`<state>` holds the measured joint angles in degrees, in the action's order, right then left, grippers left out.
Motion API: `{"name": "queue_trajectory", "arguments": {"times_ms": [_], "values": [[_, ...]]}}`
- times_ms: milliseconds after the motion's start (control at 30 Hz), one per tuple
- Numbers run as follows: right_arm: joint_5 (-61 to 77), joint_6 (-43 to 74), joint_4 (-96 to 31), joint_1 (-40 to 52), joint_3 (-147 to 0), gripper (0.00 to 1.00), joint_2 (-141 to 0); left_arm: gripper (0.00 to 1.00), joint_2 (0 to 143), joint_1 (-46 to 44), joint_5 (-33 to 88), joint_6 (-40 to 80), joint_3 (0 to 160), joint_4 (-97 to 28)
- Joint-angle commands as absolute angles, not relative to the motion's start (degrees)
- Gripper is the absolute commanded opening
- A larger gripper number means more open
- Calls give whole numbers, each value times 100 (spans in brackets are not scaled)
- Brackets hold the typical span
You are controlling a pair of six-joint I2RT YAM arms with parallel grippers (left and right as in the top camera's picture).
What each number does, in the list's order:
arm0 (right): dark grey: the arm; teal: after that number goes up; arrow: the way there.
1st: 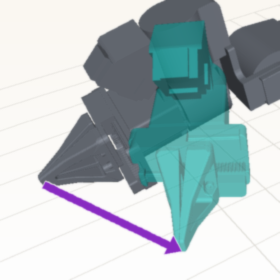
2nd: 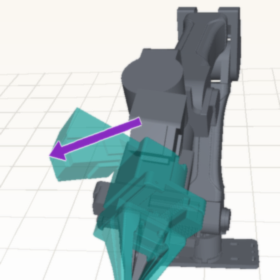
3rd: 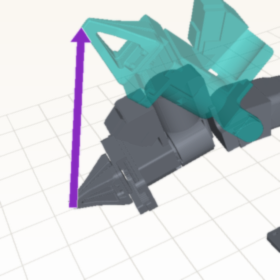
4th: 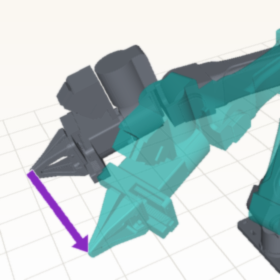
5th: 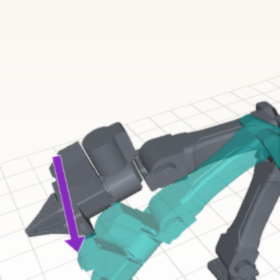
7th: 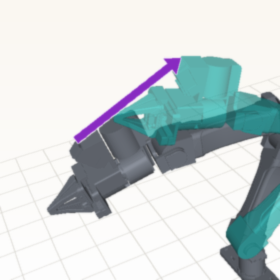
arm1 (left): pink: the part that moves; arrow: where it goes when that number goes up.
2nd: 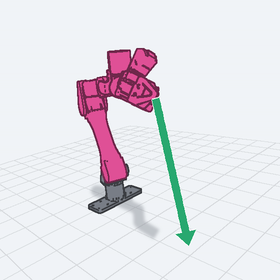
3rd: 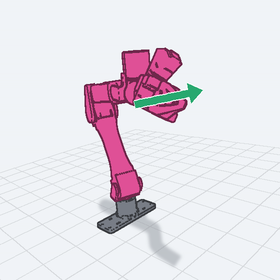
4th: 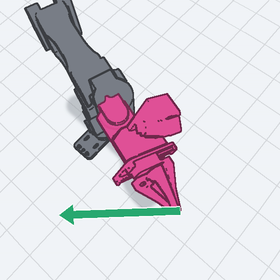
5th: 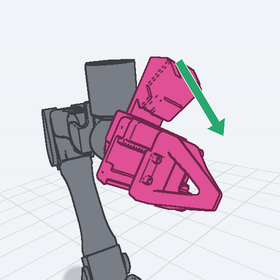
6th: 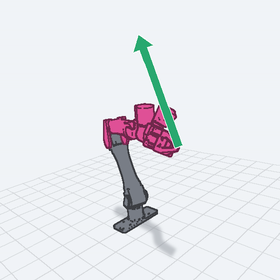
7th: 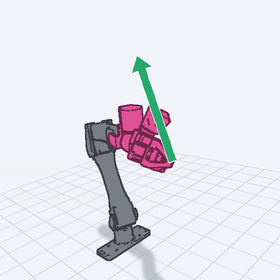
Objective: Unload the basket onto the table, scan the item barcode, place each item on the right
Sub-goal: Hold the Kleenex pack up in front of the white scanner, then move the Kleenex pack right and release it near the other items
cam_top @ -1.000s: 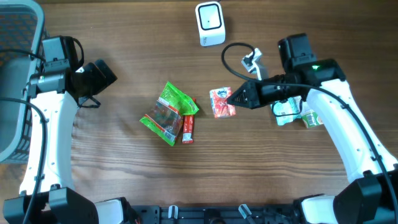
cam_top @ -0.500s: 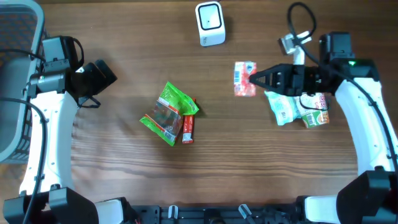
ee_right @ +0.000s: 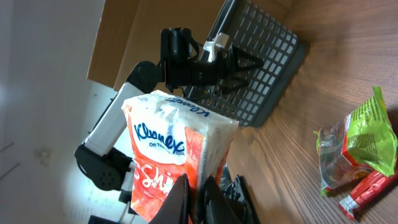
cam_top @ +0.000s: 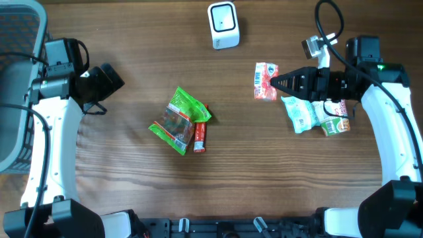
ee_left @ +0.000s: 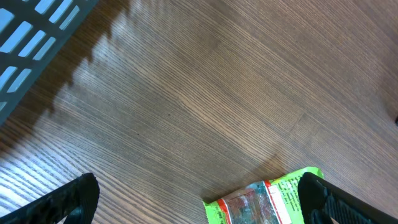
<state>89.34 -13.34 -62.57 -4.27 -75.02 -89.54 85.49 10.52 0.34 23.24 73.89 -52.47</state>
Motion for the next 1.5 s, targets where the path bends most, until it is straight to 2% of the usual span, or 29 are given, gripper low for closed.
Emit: {"name": "queue_trajectory", "arguments": {"times_ms": [0,233,467,700,800,900,1067,1267,1467], "values": [[9258,-1369,-6239,-436,-7513,4,-8849,100,8519,1079,58,2276,7426,-5234],[8805,-1354,-6243,-436,-7513,4,-8849,100,8519,1076,58,2276,7426,-5234],[5542,-1232,-6215,-436,-7507,4,-8866,100,8519,1076,58,2276,7426,-5234],[2646,78,-5564,-183,-7369,4,-8860,100,8519,1076,58,2276,7426,-5234],[1584,657,-5905,316,-8385,4,-8866,100,8519,1076,58,2276,7426,-5234],[628,923,-6652,849,-10086,4,-9061,100,8519,1076,58,2276,7426,-5234],[-652,937,-7793,1527,-12658,4,-10320,100,8519,1076,58,2276,7426,-5234],[-2862,266,-6235,2596,-13050,4,-11952,100,8519,1076,58,2276,7426,-5234],[-4042,-718,-4580,2941,-13047,4,-13399,100,8519,1076,58,2276,7426,-5234]]}}
